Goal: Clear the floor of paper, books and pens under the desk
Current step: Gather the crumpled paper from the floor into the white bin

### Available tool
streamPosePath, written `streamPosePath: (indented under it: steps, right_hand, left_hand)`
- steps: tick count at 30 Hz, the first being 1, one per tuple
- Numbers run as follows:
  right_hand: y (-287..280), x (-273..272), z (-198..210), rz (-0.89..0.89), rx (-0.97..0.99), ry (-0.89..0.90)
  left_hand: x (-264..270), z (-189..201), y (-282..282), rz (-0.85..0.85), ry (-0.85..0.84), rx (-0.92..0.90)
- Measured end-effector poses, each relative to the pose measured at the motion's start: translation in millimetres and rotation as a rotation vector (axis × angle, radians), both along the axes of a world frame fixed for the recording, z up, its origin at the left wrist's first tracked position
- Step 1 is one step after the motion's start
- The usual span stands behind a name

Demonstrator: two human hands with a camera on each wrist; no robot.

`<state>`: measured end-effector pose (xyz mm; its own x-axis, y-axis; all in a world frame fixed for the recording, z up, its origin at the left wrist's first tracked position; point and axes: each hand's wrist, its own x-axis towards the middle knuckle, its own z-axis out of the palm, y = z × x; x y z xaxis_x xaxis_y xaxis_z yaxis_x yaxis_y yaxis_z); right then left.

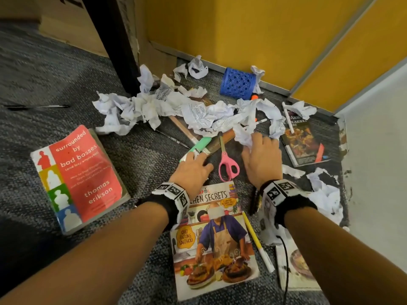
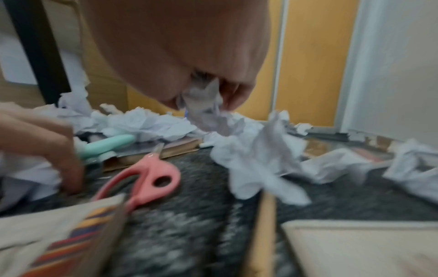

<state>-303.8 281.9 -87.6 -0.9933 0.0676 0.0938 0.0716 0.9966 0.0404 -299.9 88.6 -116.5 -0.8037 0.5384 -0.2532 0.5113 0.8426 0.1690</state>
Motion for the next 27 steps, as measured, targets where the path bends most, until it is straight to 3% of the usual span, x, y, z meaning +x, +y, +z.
streamPosePath:
  steps: [2, 3, 6, 9, 13, 21, 27]
  right_hand:
    - [17.7, 6.6, 7.9, -0.100, -0.078, 0.162]
    - [26.0, 9.2, 10.1, -0.147, -0.071, 0.156]
    - [45.0, 16.0, -1.7, -0.253, -0.068, -0.045]
    - [49.9, 23.4, -24.9, -0.216, -0.226, -0.235]
    - [47.6, 22.0, -34.5, -0.209, -0.137, -0.392]
    - [52.4, 26.0, -21.2, -0.135, -0.348, -0.265]
    - [75.9, 50.7, 12.9, -0.192, -0.451, -0.089]
  left_hand:
    - [-3.1, 1.6, 4.5, 0.031, -0.049, -0.010]
    - [-4.4, 2.2, 7.1, 0.040, -0.066, -0.017]
    - [-7.2, 3.2, 12.0, 0.071, -0.105, -0.036]
    - [-8.2, 1.8, 11.4, 0.074, -0.129, -0.043]
    - [-8.8, 0.2, 10.0, 0.064, -0.143, -0.039]
    - [-10.7, 9.5, 13.6, 0.076, -0.167, -0.057]
    - [-0.9, 39.0, 45.0, 0.094, -0.073, 0.181]
